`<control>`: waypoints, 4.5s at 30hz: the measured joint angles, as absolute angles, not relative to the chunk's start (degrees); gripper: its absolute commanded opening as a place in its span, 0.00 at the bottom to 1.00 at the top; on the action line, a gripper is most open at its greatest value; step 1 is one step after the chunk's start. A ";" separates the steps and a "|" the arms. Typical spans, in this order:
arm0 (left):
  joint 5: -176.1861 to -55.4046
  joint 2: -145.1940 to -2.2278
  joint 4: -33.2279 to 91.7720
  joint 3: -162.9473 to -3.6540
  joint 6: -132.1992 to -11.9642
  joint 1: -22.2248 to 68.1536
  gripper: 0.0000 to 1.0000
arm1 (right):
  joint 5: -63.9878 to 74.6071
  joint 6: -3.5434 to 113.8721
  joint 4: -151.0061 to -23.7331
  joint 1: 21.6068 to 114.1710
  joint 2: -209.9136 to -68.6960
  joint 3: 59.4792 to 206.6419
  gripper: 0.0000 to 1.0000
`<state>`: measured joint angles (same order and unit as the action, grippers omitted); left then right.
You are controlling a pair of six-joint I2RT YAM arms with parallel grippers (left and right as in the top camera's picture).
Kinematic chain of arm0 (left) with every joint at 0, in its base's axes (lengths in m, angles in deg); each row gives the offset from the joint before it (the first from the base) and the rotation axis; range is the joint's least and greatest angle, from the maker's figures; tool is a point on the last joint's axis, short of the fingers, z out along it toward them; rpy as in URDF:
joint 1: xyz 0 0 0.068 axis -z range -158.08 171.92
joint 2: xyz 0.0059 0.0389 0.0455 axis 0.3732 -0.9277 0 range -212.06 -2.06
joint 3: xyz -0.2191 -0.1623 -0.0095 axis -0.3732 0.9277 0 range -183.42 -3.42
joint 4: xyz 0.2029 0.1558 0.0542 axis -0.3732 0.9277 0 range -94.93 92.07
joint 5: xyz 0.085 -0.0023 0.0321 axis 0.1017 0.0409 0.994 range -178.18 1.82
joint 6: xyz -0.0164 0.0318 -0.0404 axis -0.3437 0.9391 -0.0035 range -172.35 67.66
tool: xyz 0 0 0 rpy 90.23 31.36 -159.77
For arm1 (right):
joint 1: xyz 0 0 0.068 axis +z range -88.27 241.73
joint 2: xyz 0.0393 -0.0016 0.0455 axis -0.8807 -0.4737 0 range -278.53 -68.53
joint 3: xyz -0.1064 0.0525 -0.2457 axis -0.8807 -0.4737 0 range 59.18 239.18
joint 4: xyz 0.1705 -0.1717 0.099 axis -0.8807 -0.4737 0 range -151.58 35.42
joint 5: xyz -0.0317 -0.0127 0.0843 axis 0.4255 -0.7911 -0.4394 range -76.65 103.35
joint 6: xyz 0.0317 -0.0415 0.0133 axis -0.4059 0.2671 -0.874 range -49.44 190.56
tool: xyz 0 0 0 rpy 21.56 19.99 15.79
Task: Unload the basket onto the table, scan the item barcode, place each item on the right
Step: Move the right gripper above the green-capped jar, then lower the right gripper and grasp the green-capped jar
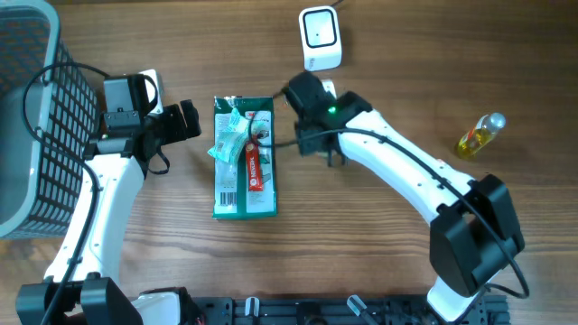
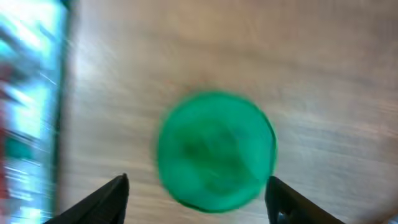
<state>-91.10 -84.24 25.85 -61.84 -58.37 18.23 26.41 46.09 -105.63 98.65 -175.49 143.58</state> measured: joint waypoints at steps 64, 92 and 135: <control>-91.10 -84.24 25.85 -61.84 -58.37 18.23 1.00 | 22.59 60.15 -112.28 95.53 -183.79 146.38 0.99; -91.10 -84.24 25.85 -61.84 -58.37 18.23 1.00 | 9.50 24.89 -119.38 90.46 -184.04 154.99 0.99; -91.12 -84.24 25.85 -61.84 -58.37 18.23 1.00 | 9.54 11.82 -114.68 92.18 -184.04 151.56 0.97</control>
